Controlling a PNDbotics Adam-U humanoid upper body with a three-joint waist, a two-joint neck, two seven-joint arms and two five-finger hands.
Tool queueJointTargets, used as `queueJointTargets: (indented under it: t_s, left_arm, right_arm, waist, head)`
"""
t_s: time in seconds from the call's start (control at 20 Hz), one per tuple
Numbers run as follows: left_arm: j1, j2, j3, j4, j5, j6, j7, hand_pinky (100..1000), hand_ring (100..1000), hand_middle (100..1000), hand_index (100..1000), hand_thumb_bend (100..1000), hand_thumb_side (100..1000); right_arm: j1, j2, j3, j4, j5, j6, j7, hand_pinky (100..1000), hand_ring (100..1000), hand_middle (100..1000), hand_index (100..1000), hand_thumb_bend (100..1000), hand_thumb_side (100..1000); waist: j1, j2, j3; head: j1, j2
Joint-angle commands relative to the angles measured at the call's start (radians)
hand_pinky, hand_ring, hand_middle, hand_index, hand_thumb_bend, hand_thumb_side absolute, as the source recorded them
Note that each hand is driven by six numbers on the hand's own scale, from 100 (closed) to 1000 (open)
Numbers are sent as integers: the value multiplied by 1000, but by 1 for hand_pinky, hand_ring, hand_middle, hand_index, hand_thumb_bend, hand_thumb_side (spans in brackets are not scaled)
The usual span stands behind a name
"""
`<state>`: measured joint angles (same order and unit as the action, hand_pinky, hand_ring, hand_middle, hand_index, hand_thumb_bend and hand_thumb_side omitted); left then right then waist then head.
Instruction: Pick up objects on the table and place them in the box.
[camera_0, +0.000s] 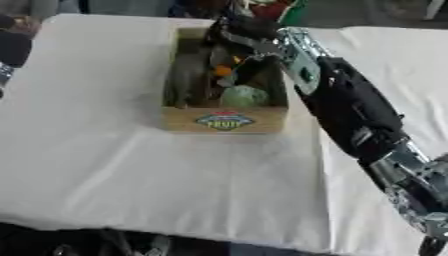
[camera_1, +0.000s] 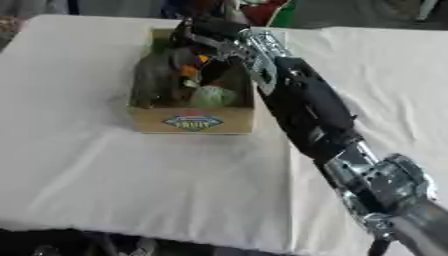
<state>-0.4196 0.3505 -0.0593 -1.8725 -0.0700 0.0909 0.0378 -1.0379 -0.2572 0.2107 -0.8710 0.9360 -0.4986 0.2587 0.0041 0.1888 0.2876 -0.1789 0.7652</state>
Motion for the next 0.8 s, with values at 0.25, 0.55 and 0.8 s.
queueJointTargets:
  t_s: [0.25, 0.55, 0.8]
  left_arm:
    - [-3, 8, 5, -9, 3, 0, -1, 575, 629, 623, 823, 701, 568]
    - [17, 10, 19, 9, -3, 1, 17, 573, 627, 621, 820, 691, 569]
    - [31, 12, 33, 24, -8, 2, 45, 568, 623, 616, 808, 673, 568]
  right_arm:
    - [-14, -24, -31, -8, 42, 110, -32, 661, 751, 815, 931, 537, 640]
    - [23, -79, -44, -86, -303, 98, -45, 713, 756, 802, 924, 100, 581]
    - [108, -195, -43, -306, -809, 169, 113, 679, 717, 769, 912, 100, 660]
  waist:
    - [6, -19, -13]
    - [5, -26, -57]
    - [2, -28, -105]
  head:
    - [3, 5]
    - [33, 5]
    - [66, 5]
